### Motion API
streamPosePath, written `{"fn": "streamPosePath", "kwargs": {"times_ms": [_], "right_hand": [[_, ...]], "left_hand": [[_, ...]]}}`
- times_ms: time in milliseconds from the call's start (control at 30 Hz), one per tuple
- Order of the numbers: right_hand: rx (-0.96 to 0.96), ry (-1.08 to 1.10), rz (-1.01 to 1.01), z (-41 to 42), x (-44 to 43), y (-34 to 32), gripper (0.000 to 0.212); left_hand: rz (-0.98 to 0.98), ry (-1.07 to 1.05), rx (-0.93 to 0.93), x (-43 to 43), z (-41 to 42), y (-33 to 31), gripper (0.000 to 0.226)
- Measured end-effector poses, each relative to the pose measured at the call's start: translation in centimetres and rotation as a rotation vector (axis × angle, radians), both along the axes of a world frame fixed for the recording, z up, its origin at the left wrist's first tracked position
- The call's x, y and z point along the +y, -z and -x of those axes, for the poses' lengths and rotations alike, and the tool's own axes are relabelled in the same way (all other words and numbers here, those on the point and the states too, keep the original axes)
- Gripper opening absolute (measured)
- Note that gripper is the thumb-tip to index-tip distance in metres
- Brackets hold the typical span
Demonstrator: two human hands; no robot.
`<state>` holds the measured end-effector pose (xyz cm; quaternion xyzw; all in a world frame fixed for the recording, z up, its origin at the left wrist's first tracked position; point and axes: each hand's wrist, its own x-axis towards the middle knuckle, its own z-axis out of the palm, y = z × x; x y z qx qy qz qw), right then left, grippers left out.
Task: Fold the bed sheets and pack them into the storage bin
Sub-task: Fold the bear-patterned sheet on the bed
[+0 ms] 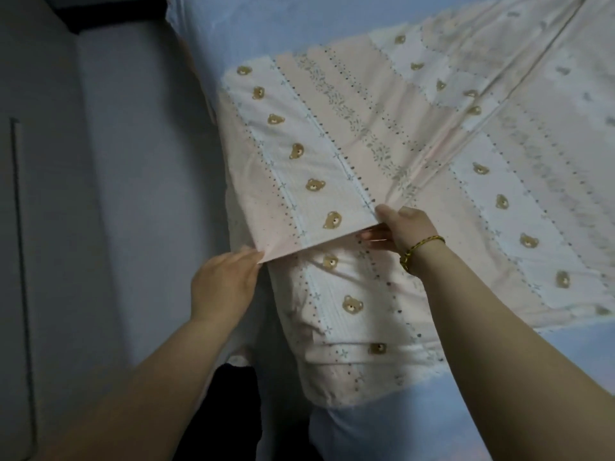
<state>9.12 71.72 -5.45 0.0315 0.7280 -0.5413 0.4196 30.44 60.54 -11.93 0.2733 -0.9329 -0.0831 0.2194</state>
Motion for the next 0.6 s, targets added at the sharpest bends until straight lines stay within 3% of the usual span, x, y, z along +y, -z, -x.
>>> {"fn": "streamPosePath", "kwargs": {"times_ms": [200, 467, 600], "right_hand": [[-0.056, -0.045, -0.189, -3.5, 6.1, 3.5, 0.025], [-0.012, 0.073, -0.037, -4.7, 7.2, 0.4, 0.029], [-0.014, 0.088, -0.040, -5.2, 9.9, 0.6, 0.028]], "left_hand": [[-0.113, -0.005, -0.095, 6.1, -3.5, 3.1, 0.036], [-0.129, 0.031, -0.041, 6.7, -4.2, 1.3, 0.038], [-0.144, 0.067, -0.014, 9.2, -5.5, 1.3, 0.067]]}}
